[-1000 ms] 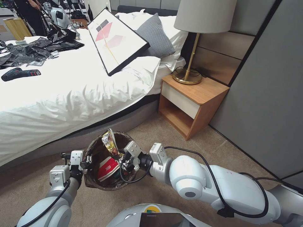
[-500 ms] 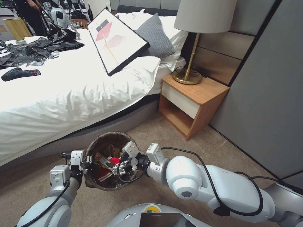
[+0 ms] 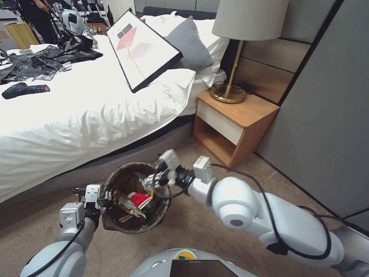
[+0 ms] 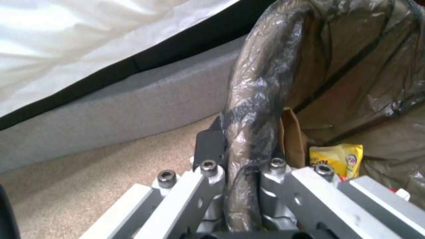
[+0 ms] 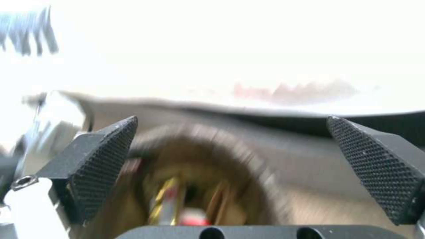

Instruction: Pick up the trash bin, then pick up the garbage from the floor and place it into the trash bin.

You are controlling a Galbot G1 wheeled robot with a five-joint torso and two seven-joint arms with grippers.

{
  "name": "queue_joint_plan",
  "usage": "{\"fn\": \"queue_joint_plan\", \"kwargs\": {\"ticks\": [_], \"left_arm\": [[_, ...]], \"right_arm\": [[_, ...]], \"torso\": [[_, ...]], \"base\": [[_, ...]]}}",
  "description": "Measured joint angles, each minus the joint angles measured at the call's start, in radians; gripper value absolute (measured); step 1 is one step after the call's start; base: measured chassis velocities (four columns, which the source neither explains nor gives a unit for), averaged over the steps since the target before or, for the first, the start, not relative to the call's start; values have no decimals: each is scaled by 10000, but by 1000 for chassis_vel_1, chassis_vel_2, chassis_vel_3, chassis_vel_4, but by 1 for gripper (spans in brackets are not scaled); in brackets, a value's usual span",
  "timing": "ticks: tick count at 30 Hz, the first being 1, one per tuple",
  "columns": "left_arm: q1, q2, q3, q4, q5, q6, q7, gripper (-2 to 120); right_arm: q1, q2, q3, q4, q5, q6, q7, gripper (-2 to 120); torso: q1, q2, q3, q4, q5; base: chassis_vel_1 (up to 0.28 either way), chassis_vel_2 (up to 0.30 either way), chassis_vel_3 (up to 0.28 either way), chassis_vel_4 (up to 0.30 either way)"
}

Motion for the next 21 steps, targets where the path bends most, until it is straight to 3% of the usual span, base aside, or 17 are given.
{"fn": "queue_joint_plan", "kwargs": {"ticks": [5, 9, 12, 15, 17, 20, 21], "left_arm": [[9, -38, 12, 0, 73, 1, 0, 3], [44, -103, 33, 0, 106, 0, -1, 3], [85, -146, -5, 0, 130, -17, -45, 3], [98, -145, -7, 0, 154, -27, -52, 3], [141, -161, -8, 0, 257, -43, -50, 3], [152, -168, -18, 0, 369, -59, -67, 3], [157, -168, -21, 0, 464, -61, -75, 3]], "right_arm": [[-968, -420, 1296, 398, -792, 1057, -17, 100], [-2033, -455, 2067, 405, -1510, 1264, 128, 100], [-4200, -255, 4119, 234, -3711, 1947, -333, 100], [-4889, -150, 4785, 201, -4331, 2232, -601, 100], [-6906, 346, 6354, 166, -5804, 2979, -1259, 100], [-8107, 815, 7178, 157, -7018, 3565, -1507, 100], [-9081, 1458, 7791, 143, -8000, 4045, -1754, 100]], "torso": [[0, 0, -1, 0, 0], [0, 0, 0, 1, 1], [0, 0, -1, 1, 3], [0, 0, -1, 0, 2], [0, 0, -1, 0, 1], [-1, 0, -2, -5, 2], [0, 1, -2, -1, 0]], "base": [[0, 0, 0, 0], [0, 0, 0, 0], [0, 0, 0, 0], [0, 0, 0, 0], [0, 0, 0, 0], [0, 0, 0, 0], [0, 0, 0, 0]]}}
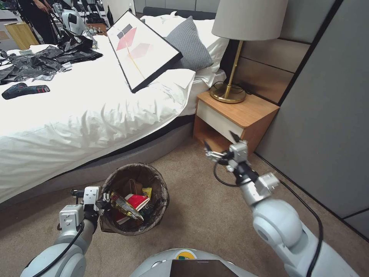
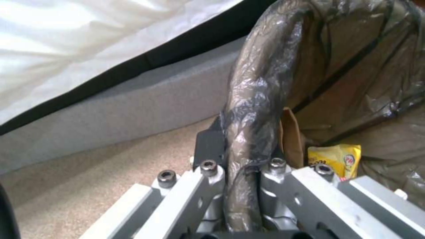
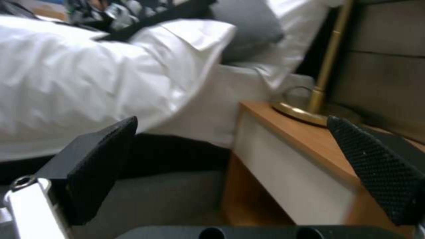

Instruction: Pick up the trash bin, then pick up the garbage from the floor and place it into the trash bin.

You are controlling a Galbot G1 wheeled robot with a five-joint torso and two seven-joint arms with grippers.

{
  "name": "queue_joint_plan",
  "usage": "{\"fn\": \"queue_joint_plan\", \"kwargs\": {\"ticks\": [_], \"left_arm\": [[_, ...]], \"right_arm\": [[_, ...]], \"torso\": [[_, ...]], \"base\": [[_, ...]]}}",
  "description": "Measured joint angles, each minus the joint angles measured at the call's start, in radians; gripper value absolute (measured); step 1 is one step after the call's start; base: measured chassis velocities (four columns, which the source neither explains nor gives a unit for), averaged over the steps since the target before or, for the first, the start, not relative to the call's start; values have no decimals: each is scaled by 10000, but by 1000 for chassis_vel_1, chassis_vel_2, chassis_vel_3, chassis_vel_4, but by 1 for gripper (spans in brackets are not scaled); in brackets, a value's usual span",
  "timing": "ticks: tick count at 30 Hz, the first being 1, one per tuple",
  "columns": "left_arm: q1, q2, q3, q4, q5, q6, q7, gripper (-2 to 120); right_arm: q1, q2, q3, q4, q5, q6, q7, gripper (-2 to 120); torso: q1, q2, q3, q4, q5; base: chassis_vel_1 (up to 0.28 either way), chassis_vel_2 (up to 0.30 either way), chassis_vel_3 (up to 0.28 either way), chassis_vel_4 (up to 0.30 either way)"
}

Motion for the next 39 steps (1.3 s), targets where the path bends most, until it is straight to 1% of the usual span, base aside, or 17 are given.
{"fn": "queue_joint_plan", "kwargs": {"ticks": [1, 2, 3, 4, 5, 7, 8, 9, 10, 11, 16, 27, 39], "left_arm": [[0, 0, 0, 0, 0, 0, 0, 3], [1, -4, 0, 0, 36, 0, 8, 3], [1, -6, 2, -1, 67, 0, 24, 3], [1, -6, 2, -1, 67, 0, 24, 3], [-2, -6, 2, 0, 75, 0, 27, 3], [-25, -25, 14, 0, 113, 0, 63, 3], [-25, -25, 14, 0, 113, 0, 63, 3], [-30, -31, 17, 0, 198, 0, 124, 3], [-34, -45, 18, 0, 296, -14, 198, 3], [-31, -80, 14, 0, 612, -97, 436, 3], [-22, -150, 46, 0, 915, -184, 748, 3], [-71, -175, 47, 0, 897, -136, 789, 3], [-73, -174, 20, 0, 831, -108, 758, 3]], "right_arm": [[0, 0, 0, 0, 0, 0, 0, 100], [-313, 276, 170, -15, -293, 169, -76, 100], [-936, 990, 484, -74, -876, 542, -202, 100], [-936, 990, 484, -74, -876, 542, -202, 100], [-1070, 1159, 537, -79, -981, 622, -223, 100], [-1789, 2019, 773, -21, -1432, 948, -321, 100], [-1789, 2019, 773, -21, -1432, 948, -321, 100], [-1996, 2277, 820, 76, -1563, 1027, -350, 100], [-2128, 2446, 839, 166, -1647, 1058, -352, 100], [-2293, 2641, 845, 306, -1726, 1069, -350, 100], [-2242, 2731, 810, 442, -1736, 1021, -273, 100], [-1998, 2632, 798, 441, -1661, 773, -239, 100], [-2160, 2677, 766, 498, -1717, 799, -217, 100]], "torso": [[0, 0, 0, 0, 0], [0, 0, 0, 1, -1], [0, 0, 0, 0, -1], [0, 0, 0, 0, -1], [0, 0, 0, 2, -1], [0, 0, 0, 2, -2], [0, 0, 0, 2, -2], [-1, 0, 0, -1, -2], [0, 0, 0, 1, -3], [0, 0, 0, 1, -4], [0, 0, 0, 3, -3], [0, 0, 1, 1, -2], [0, 0, 1, 0, -2]], "base": [[0, 0, 0, 0], [0, 0, 0, 0], [0, 0, 0, 0], [0, 0, 0, 0], [0, 0, 0, 0], [0, 0, 0, 0], [0, 0, 0, 0], [0, 0, 0, 0], [0, 0, 0, 0], [0, 0, 0, 0], [0, 0, 0, 0], [0, 0, 0, 0], [33, 38, 40, 43]]}}
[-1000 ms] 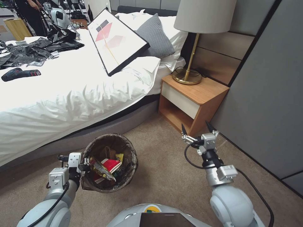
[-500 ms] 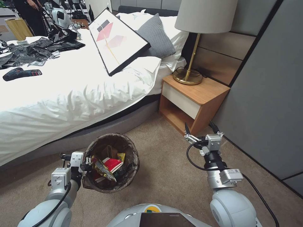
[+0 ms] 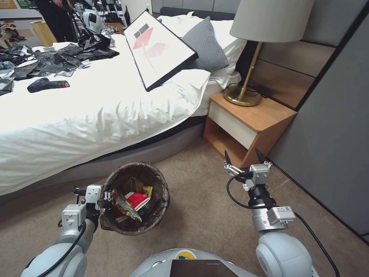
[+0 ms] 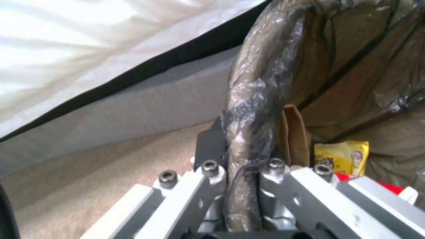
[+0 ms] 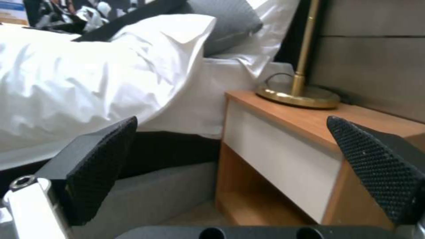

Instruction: Pick up the trash bin, then pick up the garbage from the floor and place it into the trash bin.

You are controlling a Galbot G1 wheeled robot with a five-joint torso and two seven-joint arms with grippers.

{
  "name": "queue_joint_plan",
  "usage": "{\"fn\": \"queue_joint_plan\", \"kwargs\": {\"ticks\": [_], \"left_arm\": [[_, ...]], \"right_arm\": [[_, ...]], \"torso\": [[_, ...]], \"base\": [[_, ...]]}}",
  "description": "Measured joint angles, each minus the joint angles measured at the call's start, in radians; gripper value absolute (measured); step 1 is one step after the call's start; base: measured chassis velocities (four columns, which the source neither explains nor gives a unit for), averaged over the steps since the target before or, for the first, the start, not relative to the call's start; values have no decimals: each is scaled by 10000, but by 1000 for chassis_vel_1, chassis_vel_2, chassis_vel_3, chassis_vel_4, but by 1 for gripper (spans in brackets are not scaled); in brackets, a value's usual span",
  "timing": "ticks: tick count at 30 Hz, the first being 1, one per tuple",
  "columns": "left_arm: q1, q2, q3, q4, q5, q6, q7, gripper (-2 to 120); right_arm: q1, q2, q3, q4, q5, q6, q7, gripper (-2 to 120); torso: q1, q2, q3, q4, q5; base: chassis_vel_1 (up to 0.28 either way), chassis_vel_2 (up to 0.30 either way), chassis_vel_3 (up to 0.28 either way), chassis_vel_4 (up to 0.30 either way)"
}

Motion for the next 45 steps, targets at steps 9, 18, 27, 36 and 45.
{"fn": "queue_joint_plan", "kwargs": {"ticks": [9, 18, 27, 36, 45], "left_arm": [[23, -26, -14, 0, -5, -23, -23, 3], [43, -21, -56, 0, -73, -69, -46, 3], [41, -64, -62, 0, -157, -82, -86, 3], [26, -17, -103, 0, -216, -86, -88, 3], [20, -29, -105, 0, -218, -85, -88, 3]], "right_arm": [[-86, -15, -15, 17, -29, 83, 27, 100], [-122, -62, -5, 46, -24, 102, 63, 100], [-416, -45, 49, 113, -30, 273, 131, 100], [-392, 4, 35, 98, -51, 310, 165, 100], [-418, 2, 27, 47, -60, 311, 191, 100]], "torso": [[0, 0, 0, 2, 0], [0, 0, 0, 1, 0], [0, 0, 0, 2, 0], [0, 0, 0, 1, 0], [0, 0, 0, 1, 0]], "base": [[54, 56, 52, 53], [39, 39, 41, 39], [68, 55, 54, 56], [40, 42, 37, 40], [48, 54, 58, 58]]}}
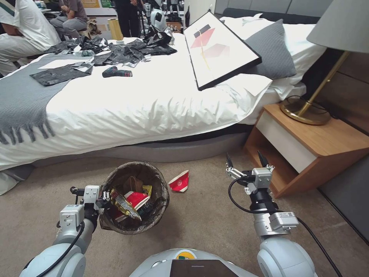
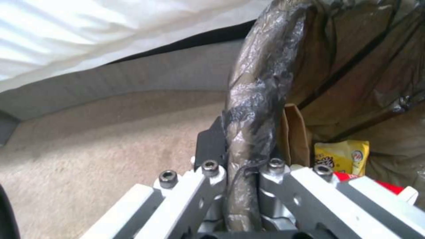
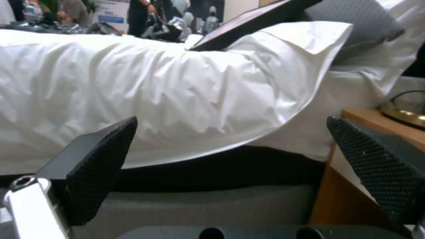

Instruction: Pick up the trash bin, then pick up the garbage from the floor and place it into the trash bin.

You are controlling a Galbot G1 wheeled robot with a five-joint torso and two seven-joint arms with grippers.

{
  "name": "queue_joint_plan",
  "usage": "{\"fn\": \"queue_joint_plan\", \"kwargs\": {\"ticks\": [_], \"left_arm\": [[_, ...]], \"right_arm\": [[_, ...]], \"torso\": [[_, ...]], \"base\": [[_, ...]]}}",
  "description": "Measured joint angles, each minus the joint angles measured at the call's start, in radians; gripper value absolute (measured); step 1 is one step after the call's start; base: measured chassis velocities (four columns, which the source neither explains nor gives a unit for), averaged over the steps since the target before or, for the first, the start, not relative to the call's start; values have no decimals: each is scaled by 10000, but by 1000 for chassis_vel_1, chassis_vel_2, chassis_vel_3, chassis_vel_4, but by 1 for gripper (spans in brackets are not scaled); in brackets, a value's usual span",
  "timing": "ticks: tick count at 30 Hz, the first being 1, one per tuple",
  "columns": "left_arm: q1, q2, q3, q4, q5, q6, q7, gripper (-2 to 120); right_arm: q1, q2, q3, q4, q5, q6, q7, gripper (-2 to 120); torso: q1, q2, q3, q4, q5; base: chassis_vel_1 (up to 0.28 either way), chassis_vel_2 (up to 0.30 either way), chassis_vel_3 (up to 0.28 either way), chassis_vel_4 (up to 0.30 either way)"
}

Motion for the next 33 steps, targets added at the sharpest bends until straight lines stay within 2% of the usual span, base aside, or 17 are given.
{"fn": "queue_joint_plan", "kwargs": {"ticks": [25, 33], "left_arm": [[-7, -39, 49, 0, -1, -53, -56, 3], [-4, -38, 54, 0, 9, -115, -100, 3]], "right_arm": [[51, -1, -16, -161, 45, -45, 203, 100], [303, -11, -412, -256, 371, -654, 618, 100]], "torso": [[0, 0, 0, 2, 0], [0, 0, 0, -2, 0]], "base": [[50, 56, 56, 54], [0, 0, 0, 0]]}}
